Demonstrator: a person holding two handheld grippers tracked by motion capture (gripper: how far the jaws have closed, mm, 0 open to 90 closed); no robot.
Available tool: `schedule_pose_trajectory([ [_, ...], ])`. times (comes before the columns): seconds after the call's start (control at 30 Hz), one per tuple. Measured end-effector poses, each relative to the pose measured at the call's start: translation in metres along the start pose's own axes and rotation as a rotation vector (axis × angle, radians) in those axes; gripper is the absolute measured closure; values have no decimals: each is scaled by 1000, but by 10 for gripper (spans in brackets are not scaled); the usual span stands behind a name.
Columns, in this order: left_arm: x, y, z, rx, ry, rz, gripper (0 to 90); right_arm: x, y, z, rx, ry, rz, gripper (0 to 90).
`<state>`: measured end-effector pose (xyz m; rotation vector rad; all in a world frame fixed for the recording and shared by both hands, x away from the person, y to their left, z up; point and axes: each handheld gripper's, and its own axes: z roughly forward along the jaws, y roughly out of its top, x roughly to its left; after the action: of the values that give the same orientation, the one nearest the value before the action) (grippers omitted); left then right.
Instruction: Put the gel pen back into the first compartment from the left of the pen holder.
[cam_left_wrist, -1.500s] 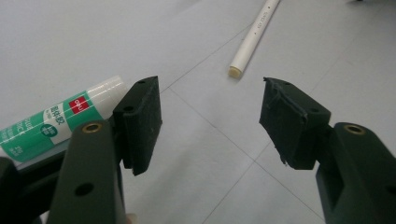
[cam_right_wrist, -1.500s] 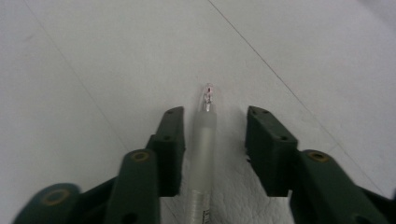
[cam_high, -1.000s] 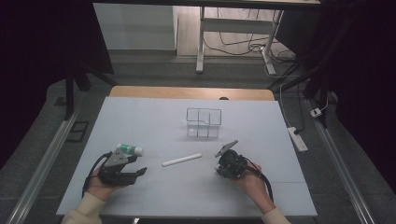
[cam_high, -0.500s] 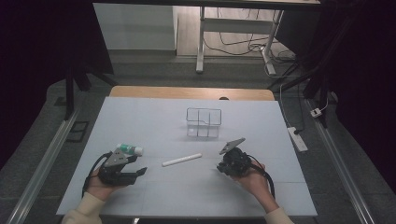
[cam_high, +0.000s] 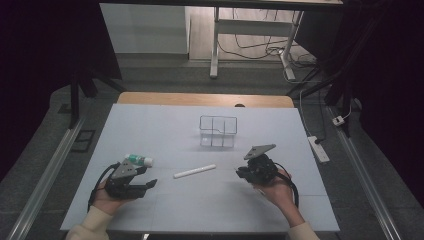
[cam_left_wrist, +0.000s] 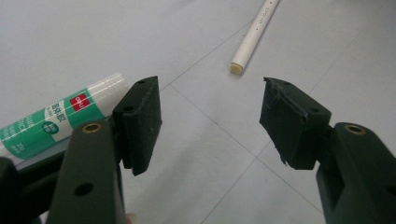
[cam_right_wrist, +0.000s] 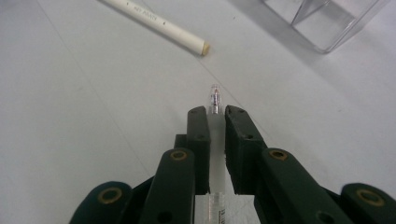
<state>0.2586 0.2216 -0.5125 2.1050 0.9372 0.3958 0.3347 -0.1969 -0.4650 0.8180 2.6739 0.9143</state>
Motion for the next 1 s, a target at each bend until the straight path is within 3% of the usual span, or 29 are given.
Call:
schedule_pose_trajectory([
  [0.37, 0, 0, 0, 2, -1, 3, 382, -8, -1, -13, -89, -10, 62, 794],
  [1.0, 0, 0, 1, 7, -4, 6, 378, -11, -1, -27, -218, -32, 82, 794],
])
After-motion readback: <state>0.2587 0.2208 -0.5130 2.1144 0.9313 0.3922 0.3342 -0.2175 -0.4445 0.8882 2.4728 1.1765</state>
